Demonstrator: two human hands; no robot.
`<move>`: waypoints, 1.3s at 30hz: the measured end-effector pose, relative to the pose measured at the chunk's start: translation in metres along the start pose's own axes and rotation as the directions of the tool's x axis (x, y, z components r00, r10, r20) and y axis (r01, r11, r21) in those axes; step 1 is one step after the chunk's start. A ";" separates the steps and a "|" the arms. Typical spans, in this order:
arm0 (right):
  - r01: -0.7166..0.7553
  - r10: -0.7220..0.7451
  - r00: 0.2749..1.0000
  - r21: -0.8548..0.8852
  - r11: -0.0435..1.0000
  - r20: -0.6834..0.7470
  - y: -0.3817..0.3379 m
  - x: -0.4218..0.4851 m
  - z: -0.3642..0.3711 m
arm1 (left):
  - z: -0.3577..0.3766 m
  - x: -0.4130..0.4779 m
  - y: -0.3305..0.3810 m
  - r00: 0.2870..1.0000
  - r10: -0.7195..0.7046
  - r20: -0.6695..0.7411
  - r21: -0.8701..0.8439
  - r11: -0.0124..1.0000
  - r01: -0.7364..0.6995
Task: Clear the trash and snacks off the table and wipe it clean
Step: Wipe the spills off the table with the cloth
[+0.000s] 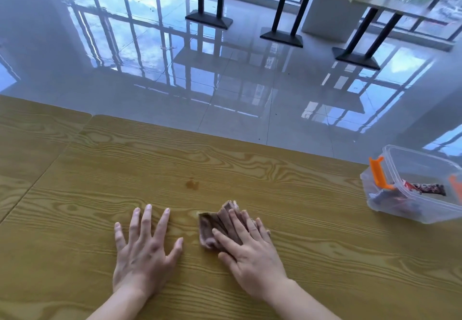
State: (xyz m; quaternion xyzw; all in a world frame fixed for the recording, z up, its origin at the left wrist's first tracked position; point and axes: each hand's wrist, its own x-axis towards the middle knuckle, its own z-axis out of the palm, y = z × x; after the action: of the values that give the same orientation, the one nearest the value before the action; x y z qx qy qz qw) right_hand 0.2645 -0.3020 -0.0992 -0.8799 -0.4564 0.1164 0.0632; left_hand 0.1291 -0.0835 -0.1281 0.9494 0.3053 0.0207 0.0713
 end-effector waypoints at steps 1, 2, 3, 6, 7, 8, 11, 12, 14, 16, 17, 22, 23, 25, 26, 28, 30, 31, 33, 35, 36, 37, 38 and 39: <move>0.032 -0.032 0.999 -0.038 0.999 -0.010 0.010 -0.007 0.000 | 0.000 0.001 0.000 1.000 0.001 -0.002 -0.002 1.000 -0.001; 0.003 -0.004 1.000 -0.066 0.998 -0.018 0.023 -0.007 -0.002 | 0.000 0.001 -0.001 1.000 0.002 -0.004 -0.002 1.000 -0.002; -0.079 0.078 0.997 -0.078 0.994 -0.025 0.036 -0.002 -0.005 | 0.000 0.001 -0.001 1.000 0.002 0.000 0.003 1.000 -0.002; -0.460 0.460 0.887 0.002 0.888 -0.033 0.058 0.047 -0.020 | 0.000 0.001 0.000 1.000 0.006 0.012 0.014 1.000 -0.007; -0.548 0.548 0.836 0.035 0.836 -0.027 0.056 0.067 -0.024 | 0.001 0.001 0.000 1.000 0.006 0.008 0.012 1.000 -0.006; -0.585 0.587 0.810 0.051 0.809 -0.012 0.049 0.082 -0.025 | 0.001 0.001 0.000 1.000 0.005 0.009 0.013 1.000 -0.005; -0.335 0.335 0.942 0.043 0.941 0.009 0.009 0.084 -0.017 | 0.000 0.001 -0.001 1.000 -0.001 0.016 0.008 1.000 0.001; -0.186 0.186 0.983 0.046 0.982 0.008 -0.001 0.071 -0.012 | 0.000 0.000 -0.001 1.000 0.000 0.018 0.003 1.000 0.000; 0.041 -0.041 0.999 0.000 0.999 -0.004 -0.001 0.039 -0.005 | 0.000 0.001 0.000 1.000 0.008 0.011 -0.008 1.000 -0.008; 0.028 -0.029 0.999 -0.055 0.998 -0.013 0.020 0.034 -0.006 | 0.001 0.001 -0.001 1.000 0.015 0.003 -0.011 1.000 -0.015; -0.064 0.063 0.998 -0.061 0.996 -0.017 0.030 0.042 -0.010 | 0.001 0.001 -0.002 1.000 0.016 -0.003 -0.015 1.000 -0.016; -0.429 0.434 0.901 0.117 0.895 -0.016 0.015 0.129 -0.025 | -0.001 0.000 -0.001 1.000 0.006 -0.018 -0.032 0.999 -0.007; -0.374 0.378 0.926 0.111 0.921 -0.013 0.005 0.134 -0.023 | -0.001 -0.001 -0.001 1.000 0.005 -0.022 -0.041 0.999 -0.006; -0.183 0.184 0.983 0.078 0.980 -0.006 -0.011 0.117 -0.017 | -0.003 -0.001 -0.001 1.000 0.004 -0.027 -0.058 0.998 -0.006; -0.083 0.084 0.996 0.049 0.995 -0.014 -0.014 0.097 -0.013 | -0.003 -0.001 -0.002 0.999 0.002 -0.034 -0.067 0.998 -0.004; 0.037 -0.038 0.999 -0.027 0.999 -0.036 -0.008 0.054 -0.006 | -0.001 0.000 -0.002 0.999 0.002 -0.047 -0.074 0.997 -0.005; -0.043 0.038 0.997 -0.079 0.996 -0.060 0.010 0.041 -0.004 | -0.002 0.001 -0.002 0.999 0.009 -0.045 -0.073 0.997 -0.013; -0.141 0.137 0.988 -0.064 0.988 -0.067 0.015 0.051 -0.007 | -0.002 0.002 -0.002 0.999 0.011 -0.043 -0.068 0.998 -0.014; -0.331 0.331 0.941 0.021 0.944 -0.074 0.011 0.092 -0.012 | -0.001 0.000 0.000 0.999 0.011 -0.030 -0.045 0.999 -0.013; -0.391 0.397 0.916 0.095 0.916 -0.059 -0.007 0.140 -0.014 | -0.003 0.000 0.000 1.000 0.008 -0.022 -0.033 0.999 -0.009; -0.360 0.366 0.929 0.102 0.927 -0.046 -0.016 0.156 -0.015 | -0.004 0.001 0.000 1.000 0.006 -0.019 -0.036 0.999 -0.006; -0.293 0.296 0.954 0.088 0.952 -0.035 -0.025 0.163 -0.015 | -0.004 0.001 0.000 1.000 0.002 -0.016 -0.043 0.999 -0.003; -0.201 0.202 0.979 0.059 0.978 -0.021 -0.032 0.159 -0.014 | -0.004 0.001 0.000 1.000 -0.001 -0.016 -0.047 0.999 0.001; -0.099 0.099 0.995 0.031 0.995 -0.009 -0.035 0.147 -0.013 | -0.004 0.000 0.000 1.000 -0.003 -0.013 -0.049 0.999 0.002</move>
State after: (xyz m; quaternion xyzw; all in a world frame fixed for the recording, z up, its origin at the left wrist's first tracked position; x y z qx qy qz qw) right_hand 0.3225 -0.1613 -0.1003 -0.9010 -0.4099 0.1218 0.0729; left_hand 0.1288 -0.0828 -0.1242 0.9468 0.3063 0.0340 0.0924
